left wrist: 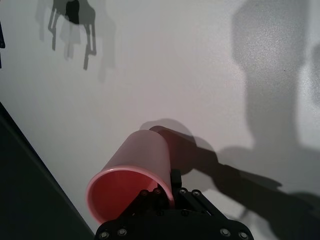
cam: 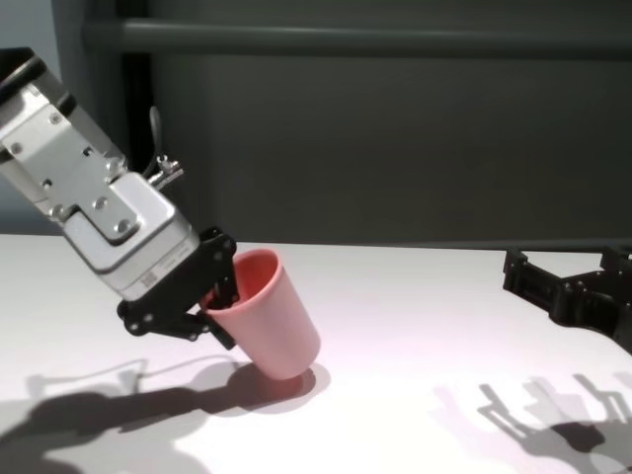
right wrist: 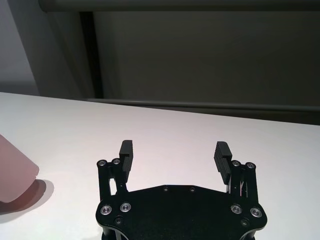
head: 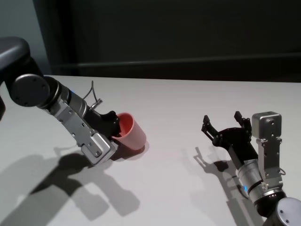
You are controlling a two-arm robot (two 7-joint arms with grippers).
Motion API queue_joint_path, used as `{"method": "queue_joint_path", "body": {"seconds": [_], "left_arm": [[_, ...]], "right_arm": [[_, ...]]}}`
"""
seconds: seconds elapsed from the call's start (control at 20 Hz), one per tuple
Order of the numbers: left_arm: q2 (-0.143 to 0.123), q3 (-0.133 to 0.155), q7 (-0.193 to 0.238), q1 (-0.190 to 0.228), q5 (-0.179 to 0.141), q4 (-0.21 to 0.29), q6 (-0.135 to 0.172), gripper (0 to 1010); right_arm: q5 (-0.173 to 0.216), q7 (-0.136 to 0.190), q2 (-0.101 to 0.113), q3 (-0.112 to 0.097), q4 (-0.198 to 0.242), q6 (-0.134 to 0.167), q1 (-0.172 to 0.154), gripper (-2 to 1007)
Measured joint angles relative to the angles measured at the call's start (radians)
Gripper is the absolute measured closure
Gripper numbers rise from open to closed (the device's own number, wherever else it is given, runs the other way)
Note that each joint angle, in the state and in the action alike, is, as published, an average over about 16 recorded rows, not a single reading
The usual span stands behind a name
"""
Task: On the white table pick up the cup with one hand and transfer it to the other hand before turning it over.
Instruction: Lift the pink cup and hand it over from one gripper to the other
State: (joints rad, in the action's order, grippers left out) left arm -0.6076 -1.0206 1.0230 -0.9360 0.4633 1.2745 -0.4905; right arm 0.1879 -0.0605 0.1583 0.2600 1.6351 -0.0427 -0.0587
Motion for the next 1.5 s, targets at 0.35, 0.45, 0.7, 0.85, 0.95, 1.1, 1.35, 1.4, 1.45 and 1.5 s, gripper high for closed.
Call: {"method": "queue_joint_path", "body": {"seconds": [0.35, 0.45, 0.7, 0.85, 0.95, 1.1, 1.35, 1.4, 1.45, 1.5], "left_arm": [[-0.018, 0.047, -0.065, 0.028, -0.097, 0.016, 0.026, 965], [-0.023, 0.073, -0.094, 0.045, -0.145, 0.023, 0.04, 967], [-0.03, 0.151, -0.166, 0.1, -0.28, 0.039, 0.076, 967], [-0.03, 0.206, -0.207, 0.142, -0.375, 0.051, 0.095, 967], [-0.029, 0.243, -0.23, 0.172, -0.44, 0.06, 0.107, 967], [-0.025, 0.292, -0.254, 0.213, -0.529, 0.074, 0.122, 968], [-0.009, 0.35, -0.264, 0.258, -0.642, 0.086, 0.132, 967], [-0.003, 0.359, -0.264, 0.264, -0.661, 0.086, 0.134, 967], [0.003, 0.367, -0.263, 0.268, -0.677, 0.085, 0.135, 967], [0.009, 0.373, -0.261, 0.271, -0.691, 0.084, 0.137, 967]], "right_arm": [[0.0, 0.0, 0.0, 0.0, 0.0, 0.0, 0.0, 3], [0.0, 0.0, 0.0, 0.0, 0.0, 0.0, 0.0, 3], [0.0, 0.0, 0.0, 0.0, 0.0, 0.0, 0.0, 3], [0.0, 0.0, 0.0, 0.0, 0.0, 0.0, 0.0, 3], [0.0, 0.0, 0.0, 0.0, 0.0, 0.0, 0.0, 3], [0.0, 0.0, 0.0, 0.0, 0.0, 0.0, 0.0, 3], [0.0, 0.0, 0.0, 0.0, 0.0, 0.0, 0.0, 3], [0.0, 0.0, 0.0, 0.0, 0.0, 0.0, 0.0, 3], [0.0, 0.0, 0.0, 0.0, 0.0, 0.0, 0.0, 3], [0.0, 0.0, 0.0, 0.0, 0.0, 0.0, 0.0, 3]]}}
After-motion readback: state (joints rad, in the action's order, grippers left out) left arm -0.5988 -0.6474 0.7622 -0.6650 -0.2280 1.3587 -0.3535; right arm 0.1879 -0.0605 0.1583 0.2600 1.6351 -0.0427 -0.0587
